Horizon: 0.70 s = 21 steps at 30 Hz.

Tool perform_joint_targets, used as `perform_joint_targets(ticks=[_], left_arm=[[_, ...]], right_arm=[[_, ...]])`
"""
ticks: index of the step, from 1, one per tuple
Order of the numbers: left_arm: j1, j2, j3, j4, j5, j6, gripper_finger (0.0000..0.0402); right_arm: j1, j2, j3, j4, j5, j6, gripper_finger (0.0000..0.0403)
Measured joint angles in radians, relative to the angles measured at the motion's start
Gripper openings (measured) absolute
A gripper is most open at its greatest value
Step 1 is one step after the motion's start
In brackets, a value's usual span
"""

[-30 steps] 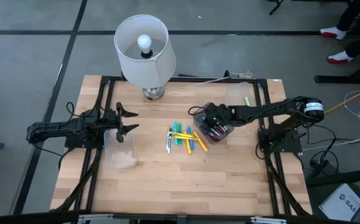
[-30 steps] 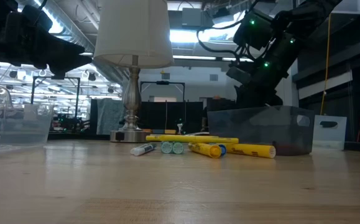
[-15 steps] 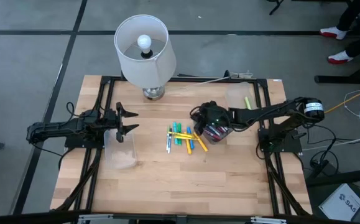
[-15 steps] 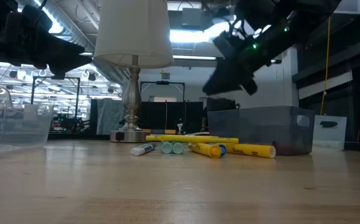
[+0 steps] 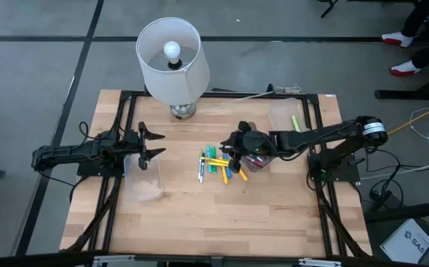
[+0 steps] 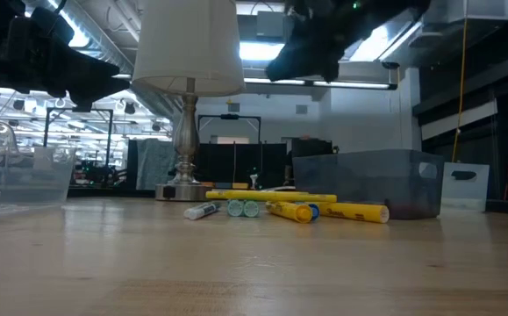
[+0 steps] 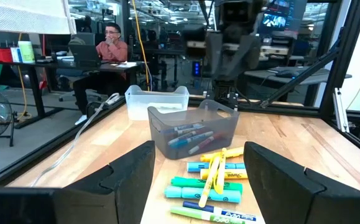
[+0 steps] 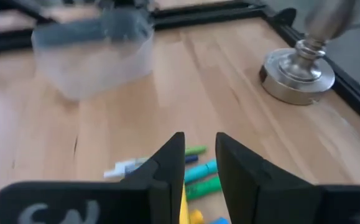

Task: Pick & Place Markers
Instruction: Put the yellow pen into the left transparent bin

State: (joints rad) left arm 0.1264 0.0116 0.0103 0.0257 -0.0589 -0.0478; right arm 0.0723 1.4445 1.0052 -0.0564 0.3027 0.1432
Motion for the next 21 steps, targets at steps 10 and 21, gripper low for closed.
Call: perform_joint_targets(ticks=[10, 21], left_arm=[[0.0, 0.0, 0.0, 0.0, 0.0, 0.0, 0.0242], [0.0, 0.0, 0.0, 0.0, 0.0, 0.0, 0.0242]], right_arm=[[0.055, 0.0, 0.071, -0.173, -0.035, -0.196, 0.009], [0.096, 0.138, 0.071, -0.199, -0.036, -0.231, 0.009]])
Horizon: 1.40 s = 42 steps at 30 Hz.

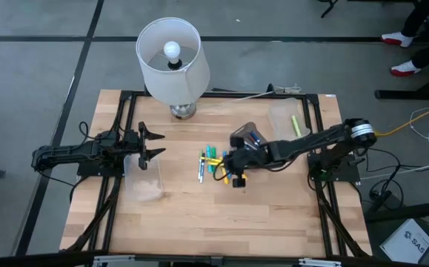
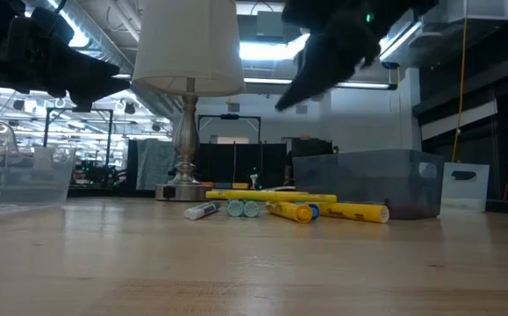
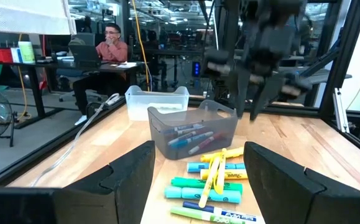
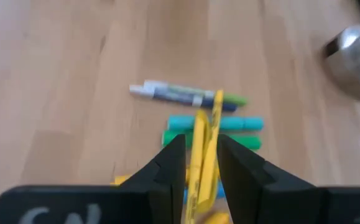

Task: Pick & Place Markers
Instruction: Put the yellow pen into the left transparent bin

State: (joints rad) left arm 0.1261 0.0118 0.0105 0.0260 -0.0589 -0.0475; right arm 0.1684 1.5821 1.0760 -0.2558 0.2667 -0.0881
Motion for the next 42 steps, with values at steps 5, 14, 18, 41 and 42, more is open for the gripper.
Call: perform_joint_targets(ticks=[5, 14, 18, 41, 42], left_arm=[[0.0, 0.0, 0.0, -0.001, 0.0, 0.0, 0.0242], [0.0, 0.0, 0.0, -0.001, 0.0, -0.001, 0.0242], [0.0, 0.0, 0.0, 0.0, 0.0, -0.001, 0.0242], [0.0, 0.0, 0.0, 0.017, 0.0, 0.0, 0.0242], [0.0, 0.0, 0.0, 0.028, 0.0, 0.0, 0.0242]], right_arm=[[0.0, 0.068, -0.001, 0.02, 0.001, -0.007, 0.009], [0.006, 0.111, -0.001, 0.029, -0.007, -0.066, 0.009], [0.006, 0.114, -0.001, 0.061, -0.007, -0.051, 0.009], [0.006, 0.114, -0.001, 0.08, -0.007, -0.001, 0.009], [0.006, 0.114, -0.001, 0.08, -0.007, 0.0, 0.009]])
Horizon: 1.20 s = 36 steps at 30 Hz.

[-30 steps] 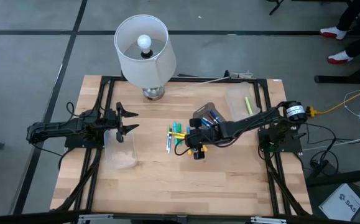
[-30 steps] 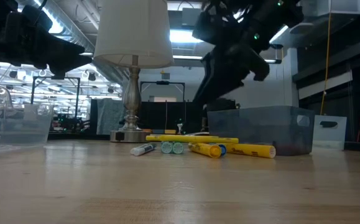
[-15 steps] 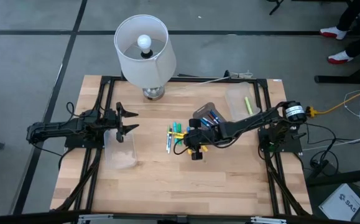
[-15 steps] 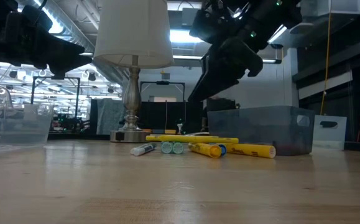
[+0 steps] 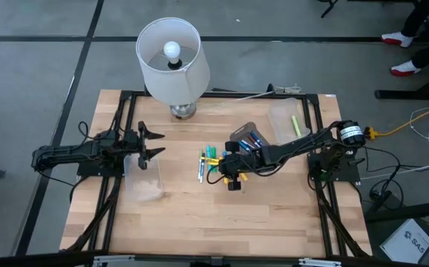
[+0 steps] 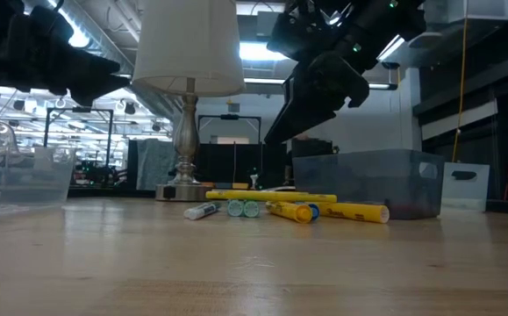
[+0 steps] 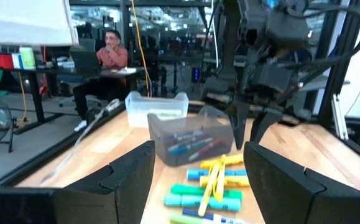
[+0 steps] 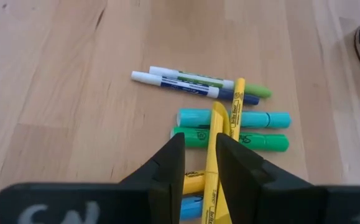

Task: Pick & Place Markers
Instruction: Put the yellow pen into the left transparent bin

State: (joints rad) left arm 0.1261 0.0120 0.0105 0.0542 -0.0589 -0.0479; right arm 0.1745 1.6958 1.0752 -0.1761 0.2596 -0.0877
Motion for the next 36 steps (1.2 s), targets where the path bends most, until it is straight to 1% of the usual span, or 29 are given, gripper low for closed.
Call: perform_joint_targets(ticks=[5, 12, 16, 18, 22, 28, 32, 36], left_arm=[[0.0, 0.0, 0.0, 0.004, 0.004, -0.016, 0.0242], [0.0, 0.004, 0.0, 0.045, -0.01, -0.189, 0.0242], [-0.009, 0.045, 0.01, 0.092, 0.092, -0.202, 0.0241], [-0.025, 0.097, 0.032, 0.093, 0.094, -0.197, 0.0239], [-0.082, 0.277, 0.103, 0.092, 0.057, -0.135, 0.0231], [-0.177, 0.642, 0.288, 0.08, -0.034, 0.031, 0.0224], [-0.206, 0.852, 0.439, -0.016, -0.098, 0.144, 0.0224], [-0.197, 1.022, 0.563, -0.121, -0.151, 0.198, 0.0224]], right_arm=[[0.0, -0.001, 0.0, -0.012, 0.0, 0.0, 0.009], [0.003, -0.001, 0.0, -0.123, -0.002, 0.006, 0.009], [0.009, -0.001, 0.0, -0.147, -0.01, -0.003, 0.009], [0.009, -0.001, 0.0, -0.15, -0.044, -0.003, 0.009], [0.007, -0.001, 0.0, -0.152, -0.072, -0.003, 0.009], [0.006, -0.001, 0.0, -0.188, -0.07, -0.003, 0.009], [0.006, -0.016, 0.0, -0.278, -0.079, 0.025, 0.009], [0.006, -0.042, 0.0, -0.383, -0.119, 0.054, 0.009]])
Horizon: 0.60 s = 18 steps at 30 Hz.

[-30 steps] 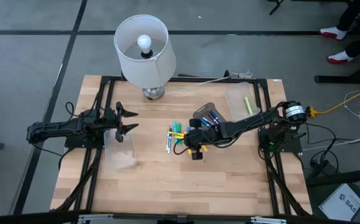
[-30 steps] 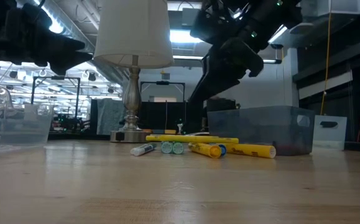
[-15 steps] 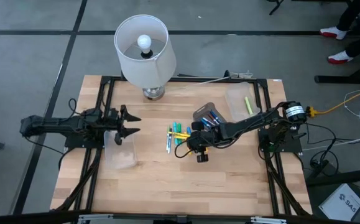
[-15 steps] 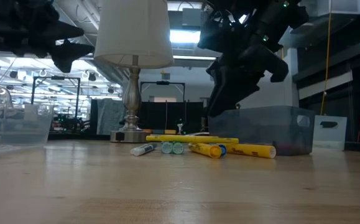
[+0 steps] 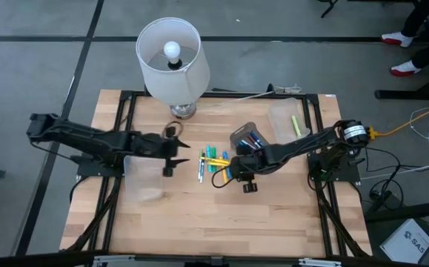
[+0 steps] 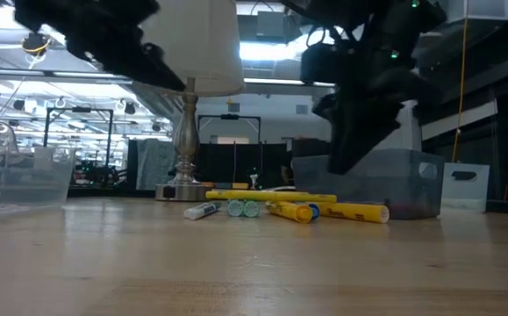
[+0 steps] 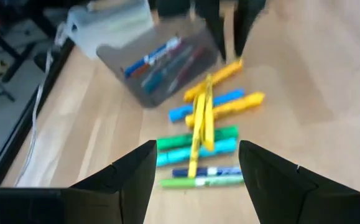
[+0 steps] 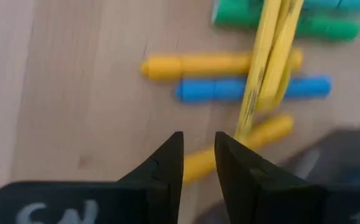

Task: Pick & Place Markers
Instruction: Put the yellow pen into the left transparent bin

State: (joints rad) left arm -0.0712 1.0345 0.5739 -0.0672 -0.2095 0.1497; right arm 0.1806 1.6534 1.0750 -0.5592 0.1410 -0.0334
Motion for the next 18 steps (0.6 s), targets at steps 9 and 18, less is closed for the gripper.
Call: perform_joint_targets(ticks=[9, 18], left_arm=[[0.073, 0.265, 0.155, -0.037, 0.043, 0.08, 0.0224], [0.088, 0.503, 0.324, -0.089, 0.028, 0.136, 0.0224]], right_arm=[[-0.001, -0.135, -0.04, -0.107, -0.022, 0.039, 0.009], [-0.001, -0.323, -0.197, 0.037, -0.003, 0.087, 0.009]])
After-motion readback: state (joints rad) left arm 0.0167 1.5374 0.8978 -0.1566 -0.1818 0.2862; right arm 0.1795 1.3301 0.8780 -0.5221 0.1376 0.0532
